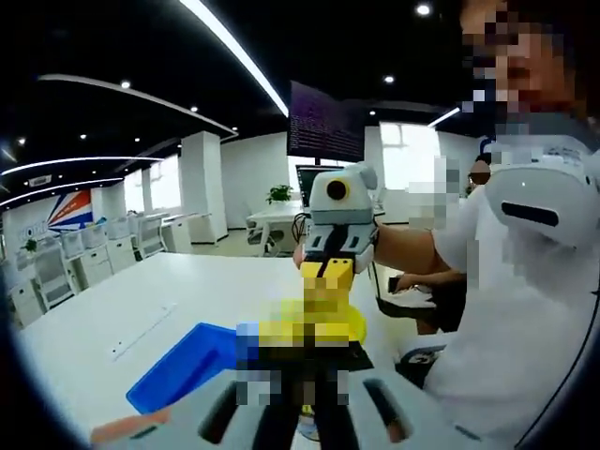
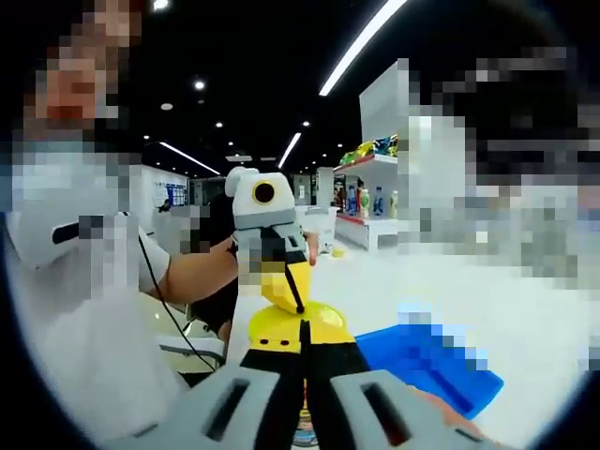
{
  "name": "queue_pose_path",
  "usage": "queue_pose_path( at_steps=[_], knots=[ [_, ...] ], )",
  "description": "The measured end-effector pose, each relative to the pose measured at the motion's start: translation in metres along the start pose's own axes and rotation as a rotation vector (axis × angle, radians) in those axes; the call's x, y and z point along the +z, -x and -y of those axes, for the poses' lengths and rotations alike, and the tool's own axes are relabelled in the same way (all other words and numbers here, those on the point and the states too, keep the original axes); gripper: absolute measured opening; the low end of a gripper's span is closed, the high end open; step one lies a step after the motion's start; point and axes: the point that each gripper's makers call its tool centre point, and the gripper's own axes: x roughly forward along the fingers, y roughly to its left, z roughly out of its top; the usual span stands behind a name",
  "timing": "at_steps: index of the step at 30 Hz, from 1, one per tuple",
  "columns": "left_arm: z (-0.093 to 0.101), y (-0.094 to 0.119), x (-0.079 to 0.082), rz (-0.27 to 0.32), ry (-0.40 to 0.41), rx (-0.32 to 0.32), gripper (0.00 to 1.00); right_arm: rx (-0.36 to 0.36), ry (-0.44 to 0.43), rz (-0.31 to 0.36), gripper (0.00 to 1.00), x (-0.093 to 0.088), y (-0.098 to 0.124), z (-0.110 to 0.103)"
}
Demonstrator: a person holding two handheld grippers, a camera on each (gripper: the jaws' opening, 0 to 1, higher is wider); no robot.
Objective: Open the lid of the chip container on the table, take out the chips, place them into the box in front of the container, and close the lid
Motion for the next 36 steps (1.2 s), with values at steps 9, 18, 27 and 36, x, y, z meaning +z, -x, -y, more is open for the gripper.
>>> queue_pose_path(
  at_steps=[9,18,27,36],
  knots=[
    [0.001,-0.001,0.000,-0.006,-0.041,0.006,0.01,0.017,-0.020,0.020,0.00,0.001,0.000,0.001],
    [0.012,-0.005,0.006,0.089,-0.116,-0.026,0.26,0.039,0.032,0.071,0.09,0.003,0.004,-0.003],
    [0.005,0.004,0.016,0.138,-0.112,0.019,0.54,0.034,0.093,0.126,0.38,0.019,0.021,-0.006],
    [-0.007,0.037,0.008,0.209,-0.130,0.088,0.62,-0.065,0.078,0.171,0.54,0.016,0.059,0.016]
  ],
)
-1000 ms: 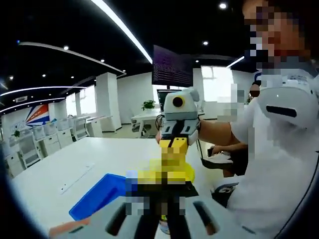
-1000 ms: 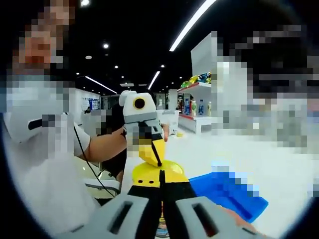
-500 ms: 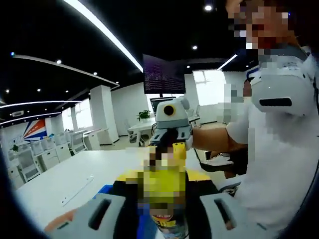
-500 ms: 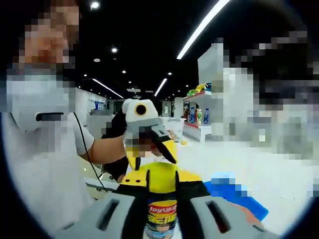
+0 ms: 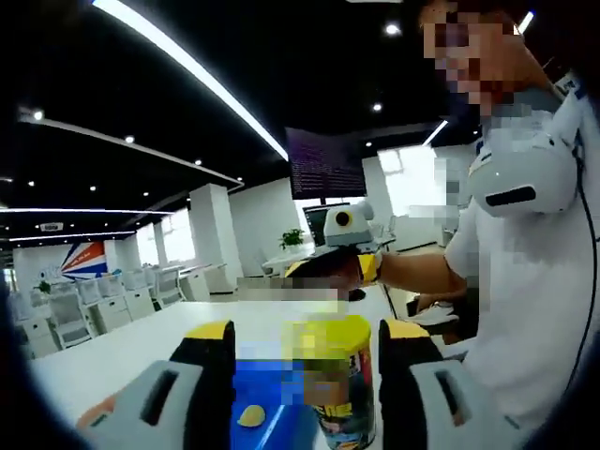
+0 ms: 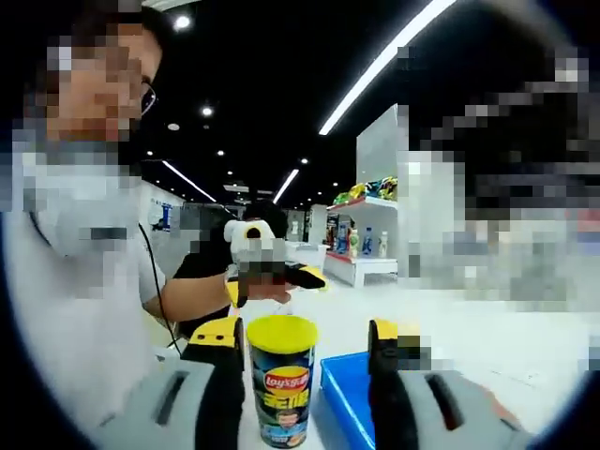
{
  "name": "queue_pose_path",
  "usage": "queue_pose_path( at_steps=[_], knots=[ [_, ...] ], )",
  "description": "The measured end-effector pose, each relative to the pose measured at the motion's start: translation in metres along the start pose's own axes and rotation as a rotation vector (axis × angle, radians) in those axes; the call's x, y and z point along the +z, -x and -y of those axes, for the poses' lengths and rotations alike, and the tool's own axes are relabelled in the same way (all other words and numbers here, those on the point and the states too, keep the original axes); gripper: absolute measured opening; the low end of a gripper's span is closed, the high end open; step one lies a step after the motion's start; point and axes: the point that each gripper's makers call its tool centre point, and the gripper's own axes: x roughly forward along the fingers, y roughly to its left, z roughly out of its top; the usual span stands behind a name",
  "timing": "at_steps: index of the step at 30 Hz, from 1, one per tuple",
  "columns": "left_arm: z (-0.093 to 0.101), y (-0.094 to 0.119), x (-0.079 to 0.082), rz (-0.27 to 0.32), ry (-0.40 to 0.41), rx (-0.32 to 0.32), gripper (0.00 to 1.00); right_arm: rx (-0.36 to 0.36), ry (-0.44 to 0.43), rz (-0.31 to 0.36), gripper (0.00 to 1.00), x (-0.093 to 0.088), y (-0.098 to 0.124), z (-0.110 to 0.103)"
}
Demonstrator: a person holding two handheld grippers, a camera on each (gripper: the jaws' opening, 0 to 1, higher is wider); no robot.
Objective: Open the lid of the chip container on the table, take out the chips, place them into the box in front of the container, and close the lid
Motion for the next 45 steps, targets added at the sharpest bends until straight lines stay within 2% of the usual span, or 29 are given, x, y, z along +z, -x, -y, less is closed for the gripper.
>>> queue_pose_path(
  at_steps=[4,7,9,11,13,14,16,20,23,25,28,34,37,40,45],
  knots=[
    [-0.013,0.019,-0.016,-0.024,0.019,0.073,0.63,-0.054,0.022,-0.024,0.57,-0.013,0.017,0.012],
    [-0.020,0.031,-0.032,-0.047,0.041,0.119,0.66,-0.126,-0.012,-0.082,0.58,-0.038,0.028,0.027],
    [-0.027,0.037,-0.038,-0.030,0.074,0.163,0.71,-0.162,-0.067,-0.116,0.57,-0.052,0.032,0.033],
    [-0.031,0.043,-0.045,-0.025,0.097,0.190,0.71,-0.198,-0.059,-0.142,0.58,-0.065,0.035,0.040],
    [-0.040,0.049,-0.058,-0.059,0.112,0.243,0.73,-0.224,-0.051,-0.155,0.60,-0.074,0.037,0.045],
    [-0.044,0.052,-0.067,-0.068,0.129,0.262,0.74,-0.262,-0.044,-0.178,0.61,-0.082,0.041,0.051],
    [-0.054,0.059,-0.085,-0.100,0.155,0.309,0.75,-0.298,0.013,-0.217,0.63,-0.095,0.044,0.057],
    [-0.067,0.062,-0.120,-0.192,0.164,0.372,0.75,-0.289,0.026,-0.266,0.66,-0.121,0.043,0.056],
    [-0.069,0.055,-0.137,-0.212,0.187,0.380,0.75,-0.316,0.009,-0.307,0.67,-0.141,0.042,0.059],
    [-0.070,0.051,-0.151,-0.244,0.195,0.387,0.75,-0.335,0.018,-0.328,0.67,-0.150,0.043,0.064],
    [-0.071,0.043,-0.169,-0.276,0.220,0.388,0.75,-0.357,-0.017,-0.344,0.67,-0.163,0.039,0.067],
    [-0.068,0.026,-0.187,-0.290,0.251,0.369,0.74,-0.347,-0.020,-0.368,0.65,-0.179,0.025,0.064],
    [-0.070,0.022,-0.194,-0.295,0.301,0.372,0.73,-0.361,-0.039,-0.385,0.65,-0.187,0.022,0.068],
    [-0.074,0.020,-0.195,-0.284,0.287,0.390,0.66,-0.368,-0.058,-0.379,0.64,-0.190,0.019,0.072],
    [-0.075,0.015,-0.202,-0.274,0.318,0.389,0.67,-0.355,-0.063,-0.386,0.62,-0.199,0.011,0.070]
  ],
)
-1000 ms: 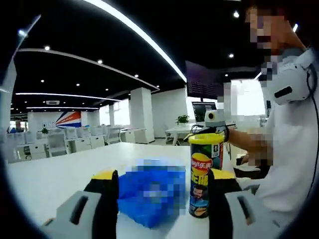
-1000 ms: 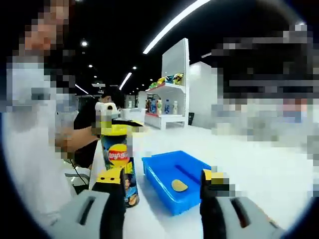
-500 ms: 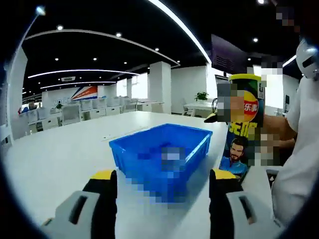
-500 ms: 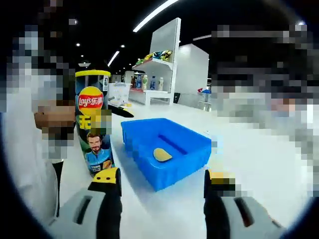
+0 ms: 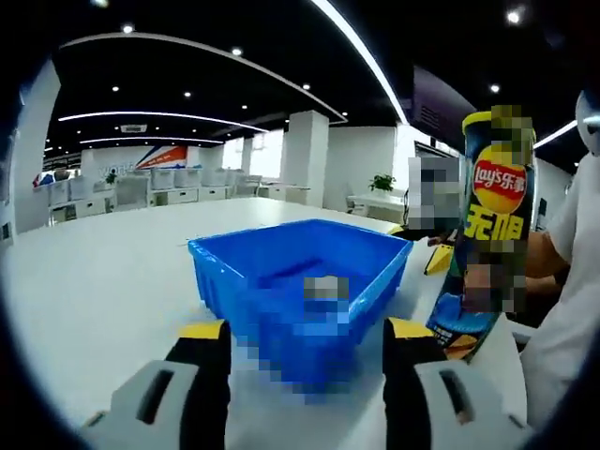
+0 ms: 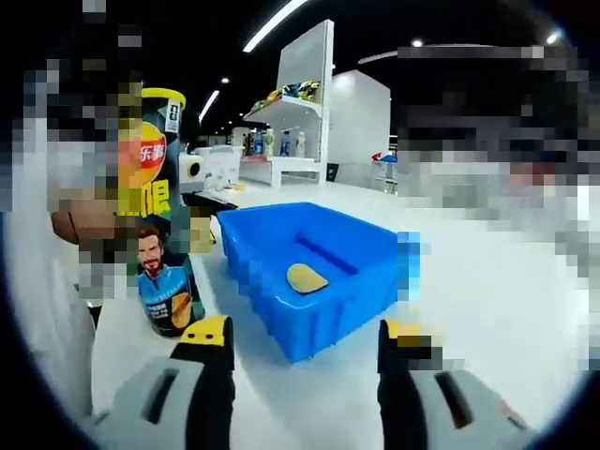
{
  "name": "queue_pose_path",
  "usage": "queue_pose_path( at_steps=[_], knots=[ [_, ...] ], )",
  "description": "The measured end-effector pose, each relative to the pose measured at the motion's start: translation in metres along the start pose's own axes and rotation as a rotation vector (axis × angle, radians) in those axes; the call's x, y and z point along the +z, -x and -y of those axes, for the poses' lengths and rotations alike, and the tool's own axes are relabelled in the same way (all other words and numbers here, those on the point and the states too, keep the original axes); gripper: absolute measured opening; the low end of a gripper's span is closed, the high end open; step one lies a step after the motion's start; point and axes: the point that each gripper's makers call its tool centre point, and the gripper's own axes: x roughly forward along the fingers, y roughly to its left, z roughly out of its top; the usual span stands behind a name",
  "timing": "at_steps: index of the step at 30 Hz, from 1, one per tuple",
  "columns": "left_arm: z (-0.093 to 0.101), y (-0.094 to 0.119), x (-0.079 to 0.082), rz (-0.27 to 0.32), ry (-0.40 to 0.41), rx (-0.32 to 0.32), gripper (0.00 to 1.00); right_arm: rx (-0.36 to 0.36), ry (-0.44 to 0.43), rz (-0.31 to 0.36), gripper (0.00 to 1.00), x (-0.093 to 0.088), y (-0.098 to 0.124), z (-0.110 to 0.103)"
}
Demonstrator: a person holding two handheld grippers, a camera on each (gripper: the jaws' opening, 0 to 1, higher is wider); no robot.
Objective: Open the lid of the chip container on the table, take out the chips, place them into the box in front of the container, and close the lid
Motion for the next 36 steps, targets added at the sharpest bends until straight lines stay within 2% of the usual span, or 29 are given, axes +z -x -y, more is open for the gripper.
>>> queue_pose_path(
  at_steps=[5,9,15,18,21,23,25,28,29,30,36],
  knots=[
    [0.005,-0.009,-0.007,-0.018,-0.021,-0.017,0.68,-0.012,-0.024,-0.004,0.62,-0.005,-0.008,0.004],
    [0.002,-0.011,-0.008,-0.019,-0.003,-0.011,0.67,-0.014,-0.060,-0.001,0.62,-0.008,-0.016,0.002],
    [-0.001,-0.010,-0.008,-0.008,-0.006,0.009,0.64,-0.043,-0.084,-0.001,0.54,-0.010,-0.024,0.007],
    [-0.003,-0.011,-0.008,-0.014,-0.004,0.014,0.63,-0.034,-0.133,0.022,0.52,-0.006,-0.027,0.004],
    [-0.004,-0.011,-0.009,-0.015,-0.012,0.026,0.61,-0.058,-0.125,0.011,0.49,-0.007,-0.028,0.008],
    [-0.006,-0.011,-0.010,-0.020,-0.011,0.044,0.54,-0.063,-0.129,0.012,0.49,-0.007,-0.028,0.009],
    [-0.007,-0.010,-0.011,-0.023,-0.001,0.055,0.52,-0.070,-0.130,0.011,0.47,-0.007,-0.027,0.009],
    [-0.008,-0.009,-0.015,-0.042,0.023,0.061,0.48,-0.079,-0.136,-0.003,0.42,-0.009,-0.026,0.009],
    [-0.008,-0.008,-0.017,-0.054,0.010,0.065,0.45,-0.092,-0.107,-0.016,0.37,-0.011,-0.024,0.011],
    [-0.007,-0.007,-0.018,-0.058,0.004,0.065,0.43,-0.103,-0.074,-0.011,0.37,-0.010,-0.023,0.014],
    [-0.008,-0.006,-0.018,-0.058,-0.014,0.084,0.40,-0.100,-0.080,-0.025,0.36,-0.010,-0.024,0.011]
  ],
)
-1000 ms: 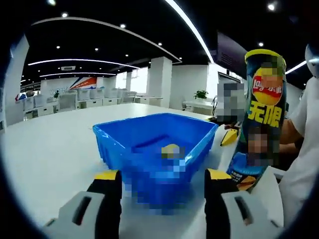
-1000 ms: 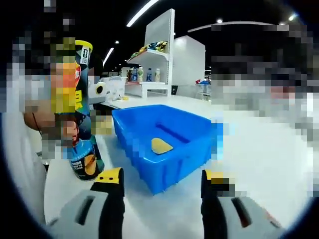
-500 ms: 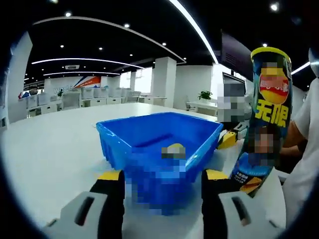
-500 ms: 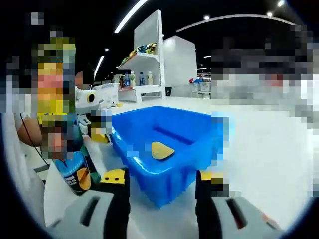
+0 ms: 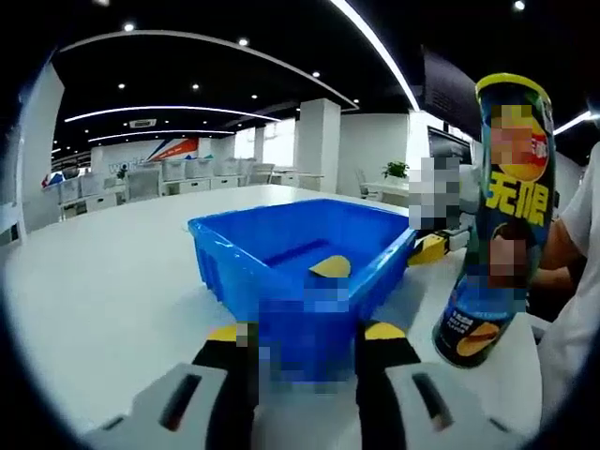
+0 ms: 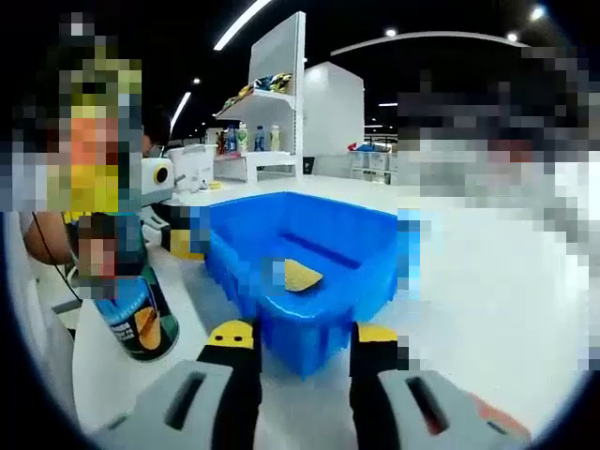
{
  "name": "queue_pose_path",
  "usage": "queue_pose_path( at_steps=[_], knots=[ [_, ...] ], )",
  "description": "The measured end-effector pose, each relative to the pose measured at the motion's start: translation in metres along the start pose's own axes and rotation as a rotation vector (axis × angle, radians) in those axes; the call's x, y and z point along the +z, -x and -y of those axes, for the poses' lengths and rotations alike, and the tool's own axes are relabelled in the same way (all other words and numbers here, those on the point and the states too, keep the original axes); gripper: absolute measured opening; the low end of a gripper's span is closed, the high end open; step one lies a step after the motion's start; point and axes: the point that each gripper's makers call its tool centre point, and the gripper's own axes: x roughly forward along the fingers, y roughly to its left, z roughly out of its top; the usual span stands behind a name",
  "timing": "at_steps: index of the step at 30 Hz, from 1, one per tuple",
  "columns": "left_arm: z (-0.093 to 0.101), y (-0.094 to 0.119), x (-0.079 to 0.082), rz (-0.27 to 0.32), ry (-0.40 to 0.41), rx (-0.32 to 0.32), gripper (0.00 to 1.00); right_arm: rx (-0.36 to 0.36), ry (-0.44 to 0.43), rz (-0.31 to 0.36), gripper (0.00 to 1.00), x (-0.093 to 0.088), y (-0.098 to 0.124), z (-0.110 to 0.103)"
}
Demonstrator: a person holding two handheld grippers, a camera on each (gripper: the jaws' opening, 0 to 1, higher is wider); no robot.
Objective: Open the lid of the chip container on the table, take out the chips, place them into the box in front of the container, and close the lid
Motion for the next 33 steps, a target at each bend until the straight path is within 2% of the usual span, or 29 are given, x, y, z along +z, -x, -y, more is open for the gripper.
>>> queue_pose_path(
  at_steps=[20,26,30,33],
  knots=[
    [0.001,0.007,0.000,0.017,-0.048,0.031,0.36,0.005,0.043,0.012,0.33,0.002,-0.002,-0.006],
    [0.004,0.010,0.007,0.020,-0.074,0.038,0.36,0.002,0.055,0.000,0.33,0.004,-0.001,-0.006],
    [0.001,0.011,0.015,0.034,-0.062,0.039,0.36,0.003,0.043,0.012,0.33,0.014,-0.001,-0.003],
    [-0.001,0.010,0.020,0.045,-0.070,0.042,0.36,-0.002,0.066,0.022,0.33,0.021,-0.002,-0.001]
  ],
)
